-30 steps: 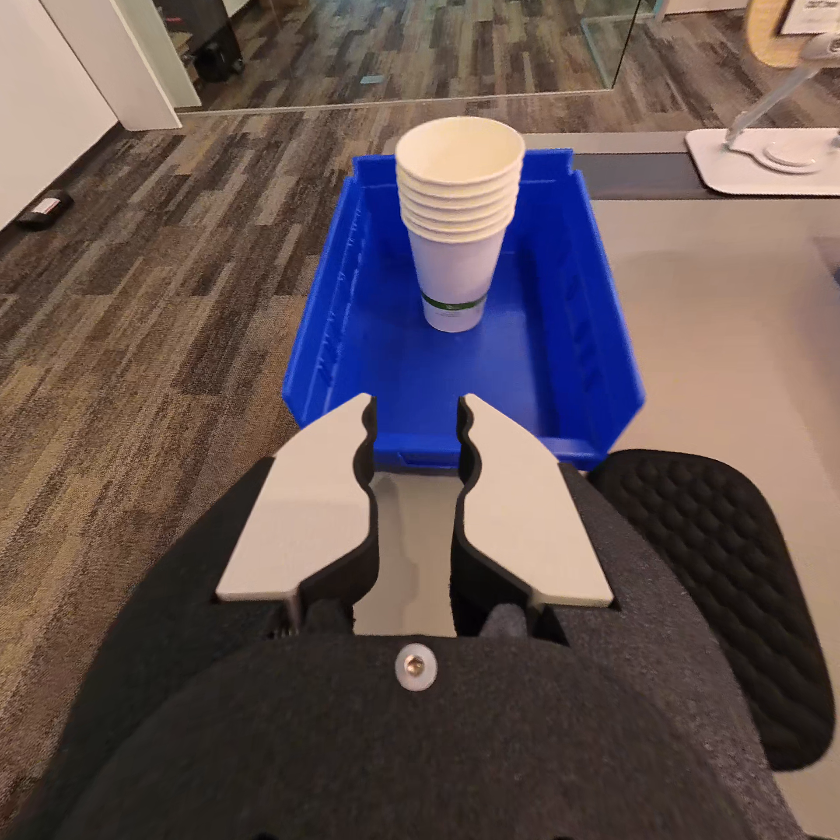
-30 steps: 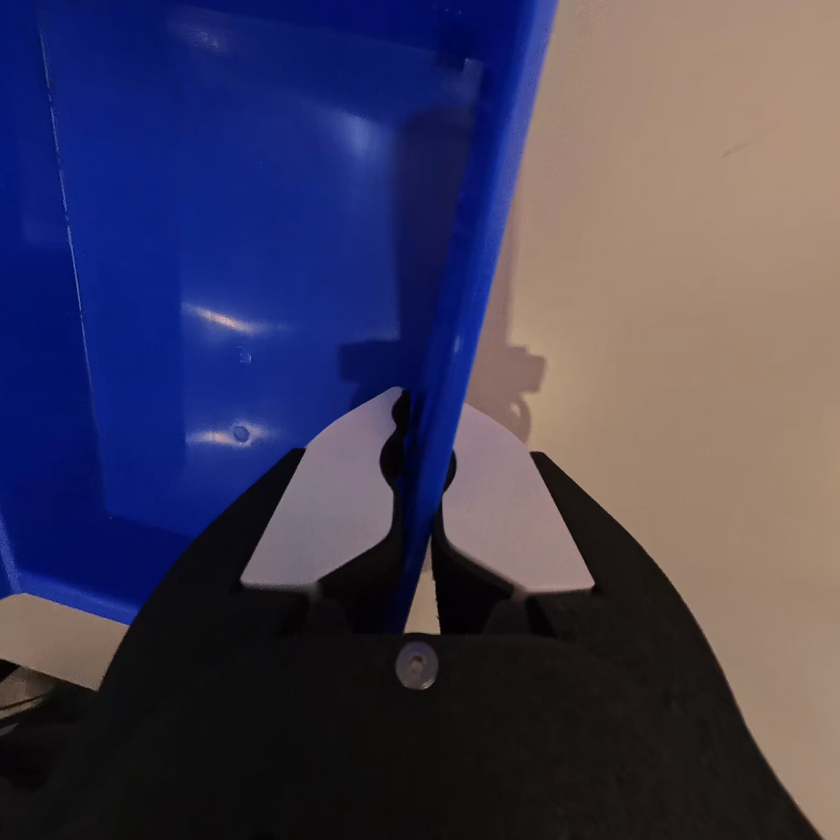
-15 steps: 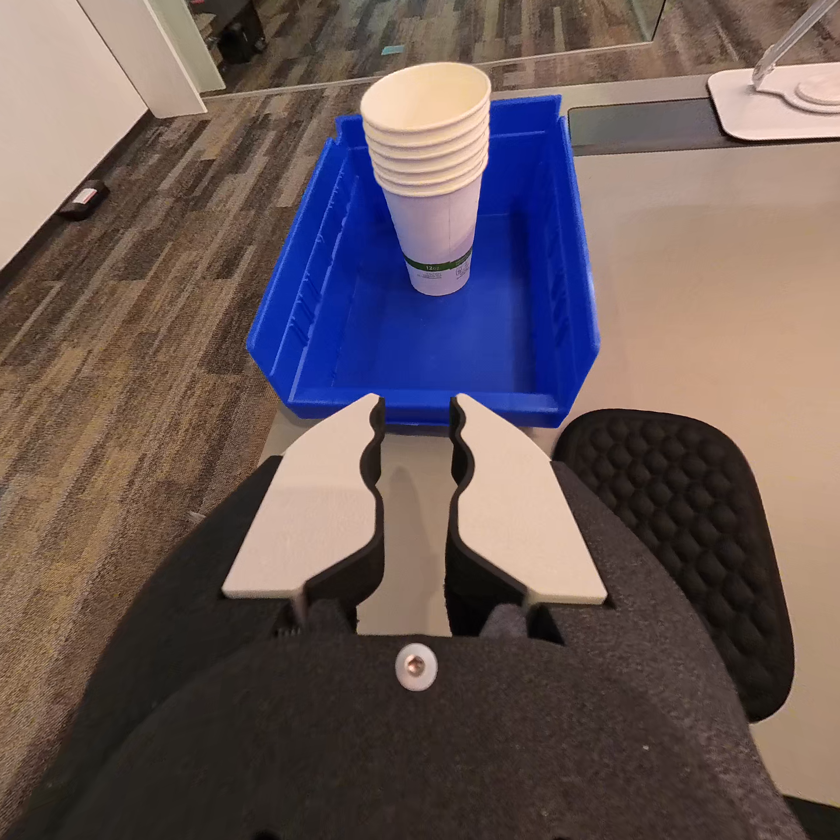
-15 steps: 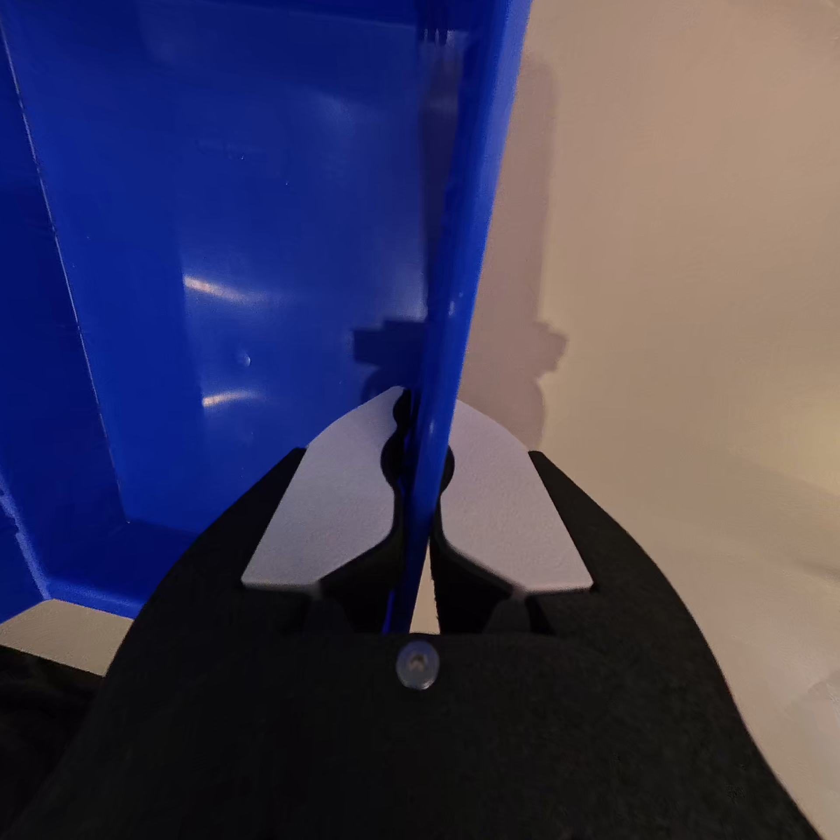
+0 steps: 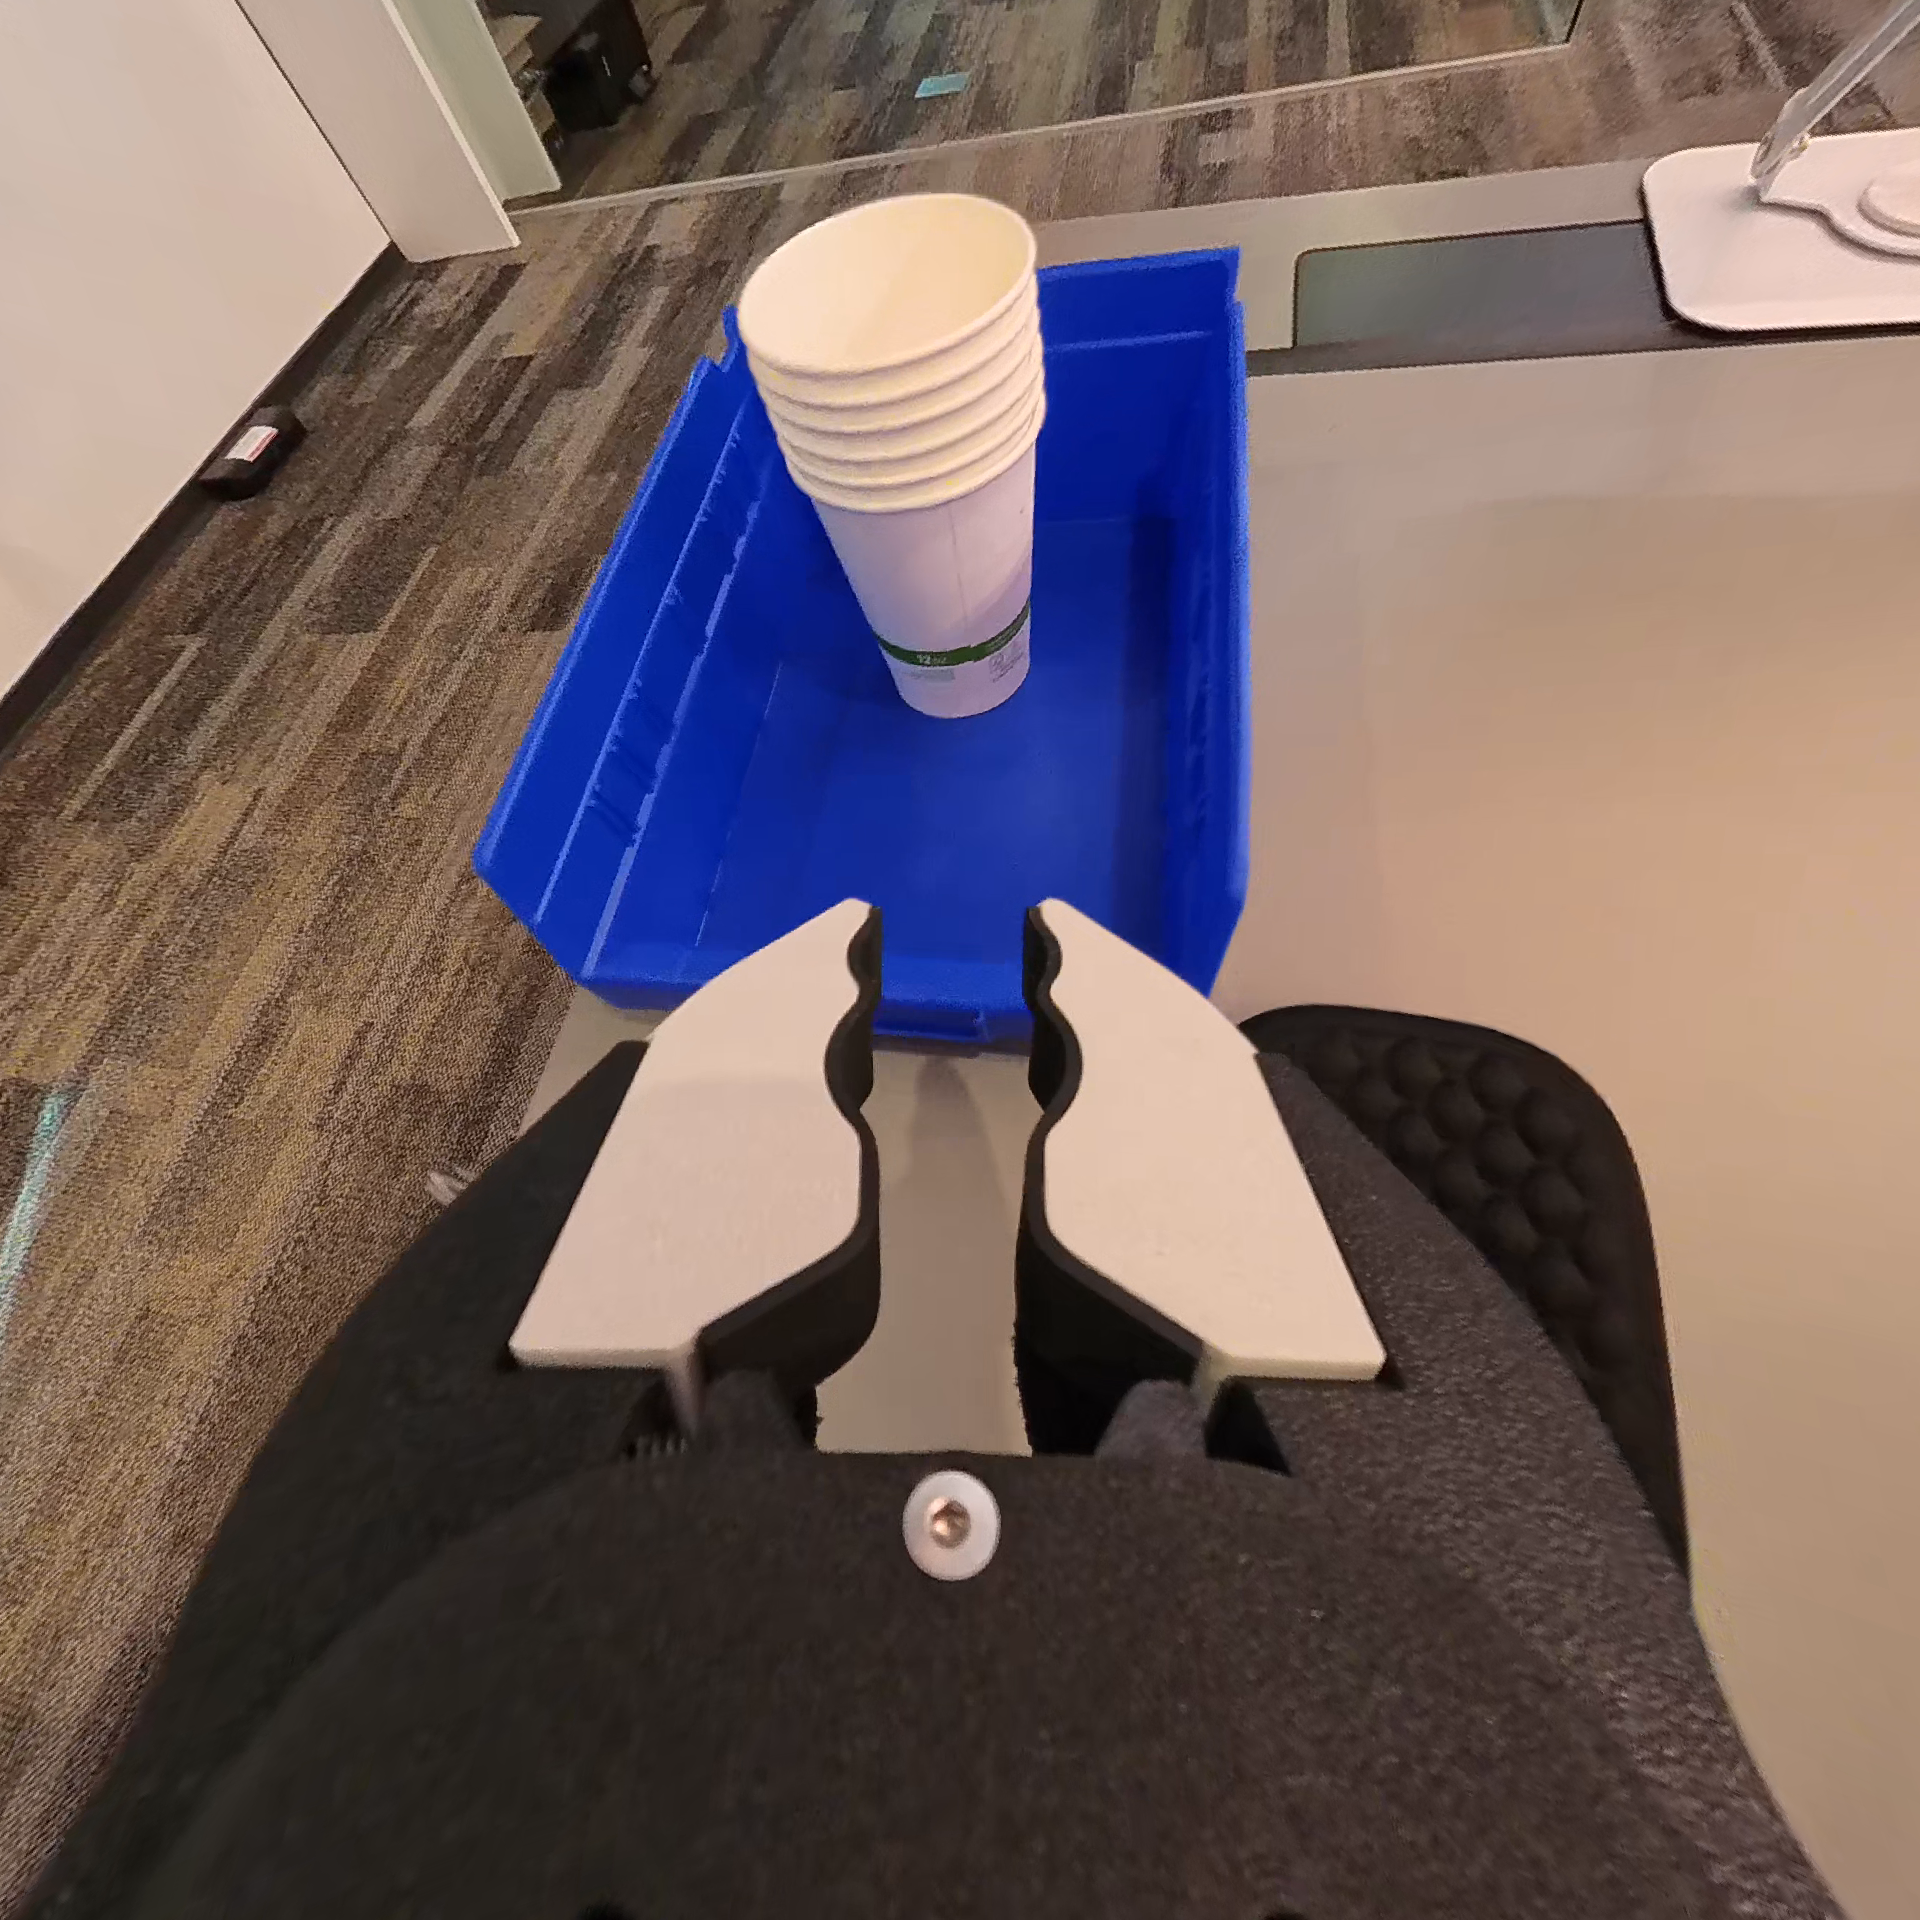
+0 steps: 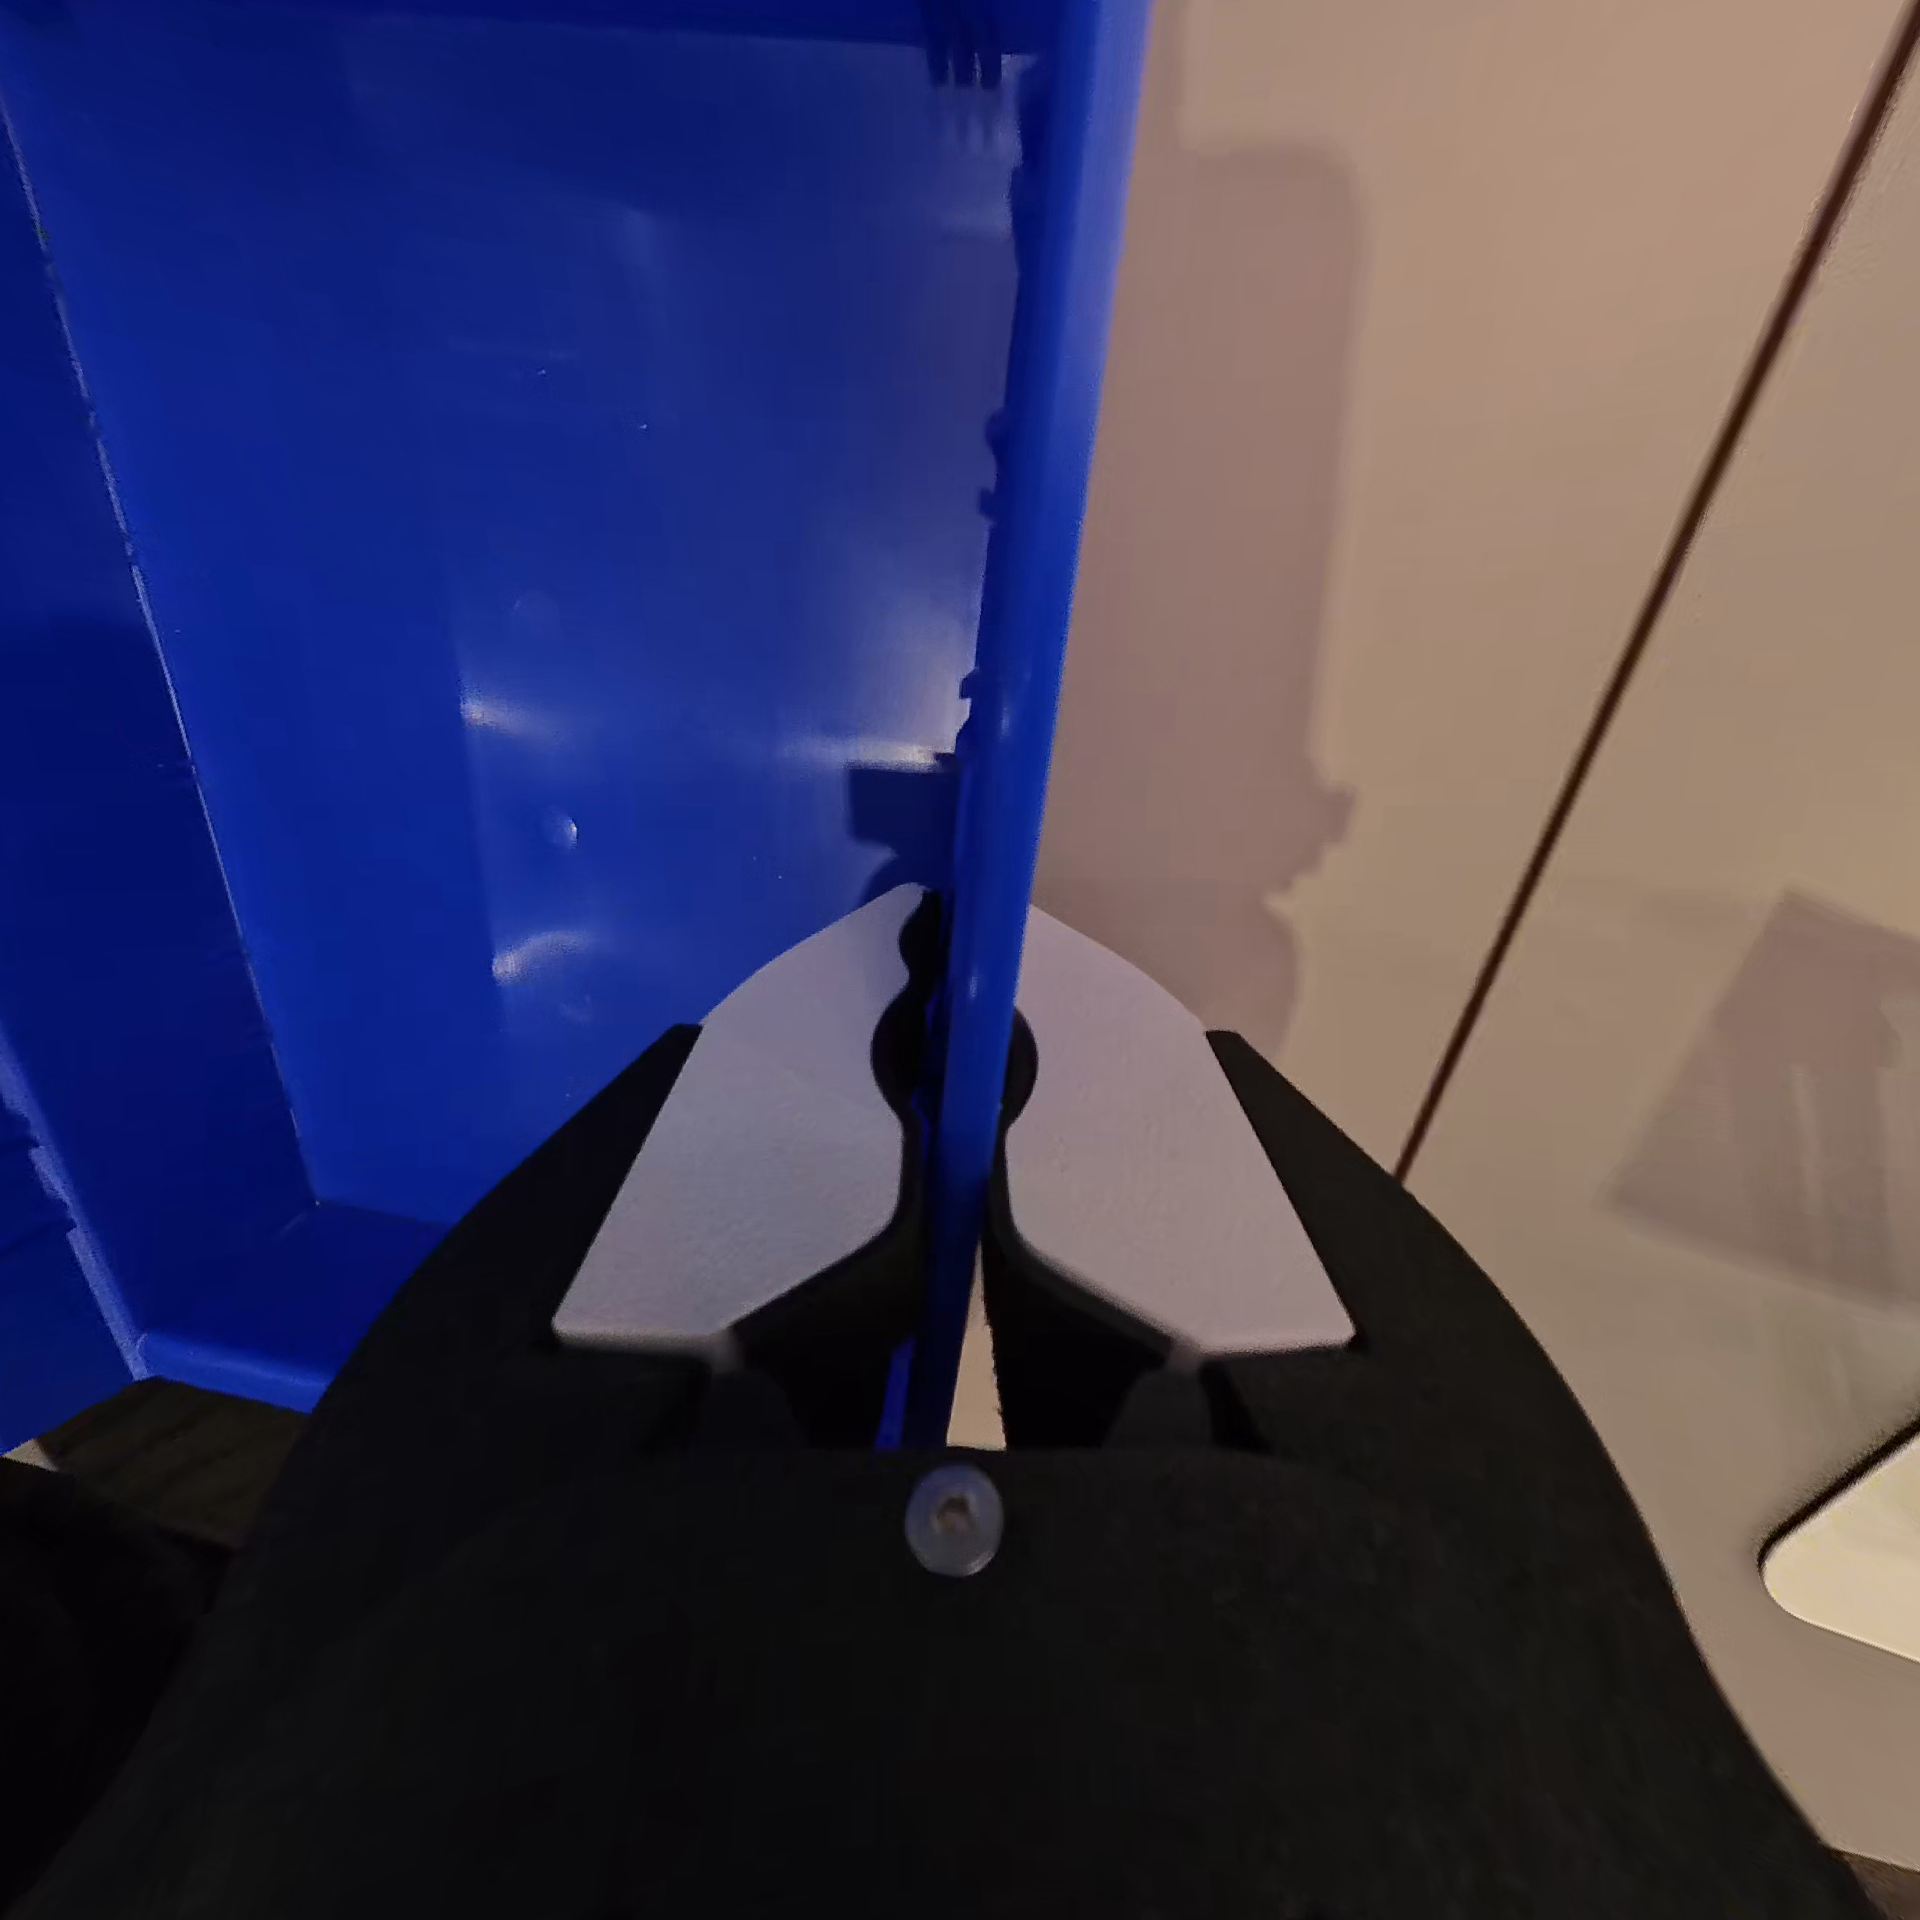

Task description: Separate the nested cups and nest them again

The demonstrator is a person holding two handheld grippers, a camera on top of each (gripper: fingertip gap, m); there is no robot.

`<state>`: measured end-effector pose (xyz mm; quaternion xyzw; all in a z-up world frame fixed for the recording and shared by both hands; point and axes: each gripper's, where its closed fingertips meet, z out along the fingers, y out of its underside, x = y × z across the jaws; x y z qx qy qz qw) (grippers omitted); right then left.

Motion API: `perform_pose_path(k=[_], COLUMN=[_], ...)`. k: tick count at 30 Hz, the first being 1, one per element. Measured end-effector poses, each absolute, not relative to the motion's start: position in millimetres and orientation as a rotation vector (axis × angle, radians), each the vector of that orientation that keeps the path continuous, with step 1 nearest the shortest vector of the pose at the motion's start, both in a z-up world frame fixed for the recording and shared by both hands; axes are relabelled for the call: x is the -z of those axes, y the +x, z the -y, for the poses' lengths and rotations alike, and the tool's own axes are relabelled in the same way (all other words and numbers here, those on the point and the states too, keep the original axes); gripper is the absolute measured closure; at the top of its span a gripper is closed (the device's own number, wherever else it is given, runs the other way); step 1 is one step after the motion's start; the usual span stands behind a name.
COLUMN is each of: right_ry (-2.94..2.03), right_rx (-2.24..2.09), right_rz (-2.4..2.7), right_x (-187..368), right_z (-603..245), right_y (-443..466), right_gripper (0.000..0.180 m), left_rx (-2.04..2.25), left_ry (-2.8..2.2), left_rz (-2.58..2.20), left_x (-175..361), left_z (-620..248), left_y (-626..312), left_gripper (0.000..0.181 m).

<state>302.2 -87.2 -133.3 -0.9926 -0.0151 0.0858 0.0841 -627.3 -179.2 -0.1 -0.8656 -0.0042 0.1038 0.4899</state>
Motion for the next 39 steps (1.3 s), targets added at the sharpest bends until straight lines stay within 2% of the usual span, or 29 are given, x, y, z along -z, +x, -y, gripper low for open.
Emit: perform_pose_path(k=[12,16,19,22,27,32,39], right_ry=[-2.955,-2.880,-2.753,-2.590,-2.245,-1.865,-1.721], right_rx=[-0.215,-0.108,0.012,0.141,0.270,0.224,0.082], right_rz=[0.030,0.071,0.037,0.028,0.072,0.203,0.346], right_x=[133,125,103,67,-11,-77,-96], right_z=[100,93,80,69,55,53,52], right_y=[344,350,360,366,343,277,187], right_gripper=[0.173,0.165,0.141,0.126,0.120,0.117,0.105], left_rx=[-0.273,-0.224,-0.225,-0.261,-0.222,-0.202,-0.076], left_ry=[-2.092,-2.082,-2.096,-2.122,-2.118,-2.031,-2.023], left_rz=[-0.041,-0.060,-0.126,-0.201,-0.215,-0.168,-0.046], left_x=[-9,-12,-8,1,8,11,35], left_z=[165,164,163,157,145,107,47], left_y=[-606,-601,-599,-604,-610,-632,-655], left_gripper=[0.155,0.143,0.132,0.124,0.122,0.116,0.089])
